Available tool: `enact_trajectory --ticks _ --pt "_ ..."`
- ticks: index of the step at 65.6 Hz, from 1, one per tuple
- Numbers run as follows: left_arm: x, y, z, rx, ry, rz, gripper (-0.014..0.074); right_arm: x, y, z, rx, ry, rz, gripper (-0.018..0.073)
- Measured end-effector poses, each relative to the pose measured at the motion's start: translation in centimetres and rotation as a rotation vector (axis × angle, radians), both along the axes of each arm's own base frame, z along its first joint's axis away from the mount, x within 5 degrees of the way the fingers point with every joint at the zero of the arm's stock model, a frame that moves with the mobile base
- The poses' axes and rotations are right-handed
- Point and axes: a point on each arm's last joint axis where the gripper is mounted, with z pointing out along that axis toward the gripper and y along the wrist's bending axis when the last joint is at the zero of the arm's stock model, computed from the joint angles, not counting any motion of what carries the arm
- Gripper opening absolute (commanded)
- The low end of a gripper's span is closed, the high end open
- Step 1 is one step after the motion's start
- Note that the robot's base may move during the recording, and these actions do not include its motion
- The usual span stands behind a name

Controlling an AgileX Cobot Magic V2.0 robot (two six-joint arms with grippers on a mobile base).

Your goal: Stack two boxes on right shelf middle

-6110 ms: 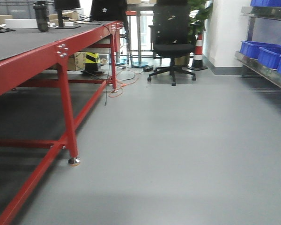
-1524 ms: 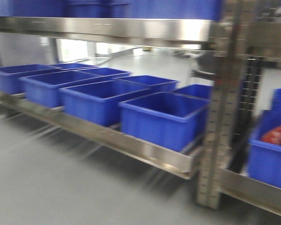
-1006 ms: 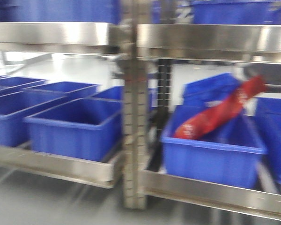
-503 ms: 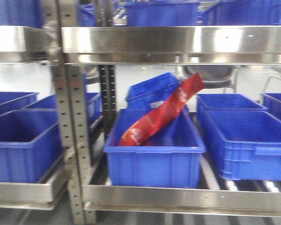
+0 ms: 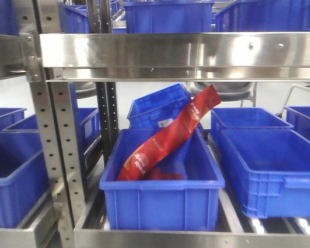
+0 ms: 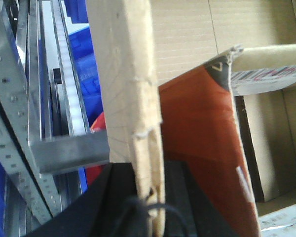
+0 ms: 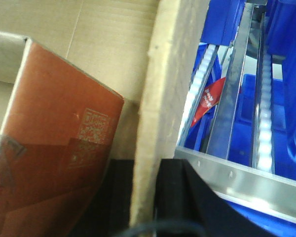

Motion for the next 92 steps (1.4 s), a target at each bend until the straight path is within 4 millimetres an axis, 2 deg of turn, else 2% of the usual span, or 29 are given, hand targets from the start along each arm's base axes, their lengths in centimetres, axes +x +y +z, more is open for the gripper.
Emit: enact_trajectory --ticks 92 --pt "0.00 0.00 0.00 0.000 0.000 0.000 -0.0111 0.00 0.00 0.00 0.000 0.000 0.000 -0.0151"
